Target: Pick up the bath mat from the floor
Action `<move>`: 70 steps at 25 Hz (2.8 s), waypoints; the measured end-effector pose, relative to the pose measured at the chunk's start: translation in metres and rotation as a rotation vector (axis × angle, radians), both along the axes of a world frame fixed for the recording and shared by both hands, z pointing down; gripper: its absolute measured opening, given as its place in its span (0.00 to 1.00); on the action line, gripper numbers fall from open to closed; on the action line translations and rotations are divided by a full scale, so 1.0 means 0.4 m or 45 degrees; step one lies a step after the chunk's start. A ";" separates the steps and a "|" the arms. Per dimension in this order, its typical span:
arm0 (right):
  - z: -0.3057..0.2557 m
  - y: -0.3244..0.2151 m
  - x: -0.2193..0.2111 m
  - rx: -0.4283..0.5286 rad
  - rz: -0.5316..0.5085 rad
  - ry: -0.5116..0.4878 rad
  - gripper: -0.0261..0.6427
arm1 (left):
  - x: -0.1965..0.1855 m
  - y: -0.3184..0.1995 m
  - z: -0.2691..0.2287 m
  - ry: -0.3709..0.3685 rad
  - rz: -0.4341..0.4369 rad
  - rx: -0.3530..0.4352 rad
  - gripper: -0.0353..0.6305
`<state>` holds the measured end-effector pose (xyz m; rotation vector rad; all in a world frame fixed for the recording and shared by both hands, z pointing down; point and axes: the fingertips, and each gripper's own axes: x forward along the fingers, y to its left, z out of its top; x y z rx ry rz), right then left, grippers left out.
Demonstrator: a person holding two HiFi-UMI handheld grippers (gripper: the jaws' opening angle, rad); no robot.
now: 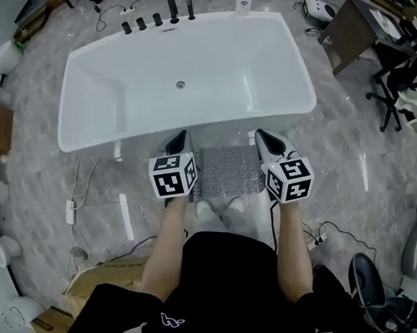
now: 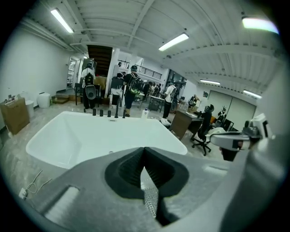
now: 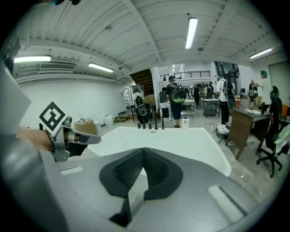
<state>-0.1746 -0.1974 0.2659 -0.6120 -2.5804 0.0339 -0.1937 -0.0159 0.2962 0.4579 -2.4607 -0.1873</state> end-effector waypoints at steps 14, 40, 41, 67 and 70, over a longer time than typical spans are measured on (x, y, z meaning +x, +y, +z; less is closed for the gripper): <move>0.180 -0.002 0.098 0.018 -0.046 0.213 0.05 | 0.086 -0.039 0.225 0.244 0.070 -0.013 0.05; 0.618 -0.102 0.279 -0.184 0.076 0.565 0.05 | 0.257 -0.083 0.665 0.555 0.023 0.028 0.05; 0.634 -0.100 0.281 -0.190 0.071 0.568 0.06 | 0.268 -0.081 0.681 0.565 0.022 0.022 0.05; 1.170 -0.203 0.296 -0.277 0.110 0.772 0.20 | 0.369 -0.116 1.217 0.855 0.074 -0.099 0.14; 1.230 -0.216 0.296 -0.279 0.116 0.789 0.23 | 0.369 -0.130 1.271 0.880 0.103 -0.099 0.22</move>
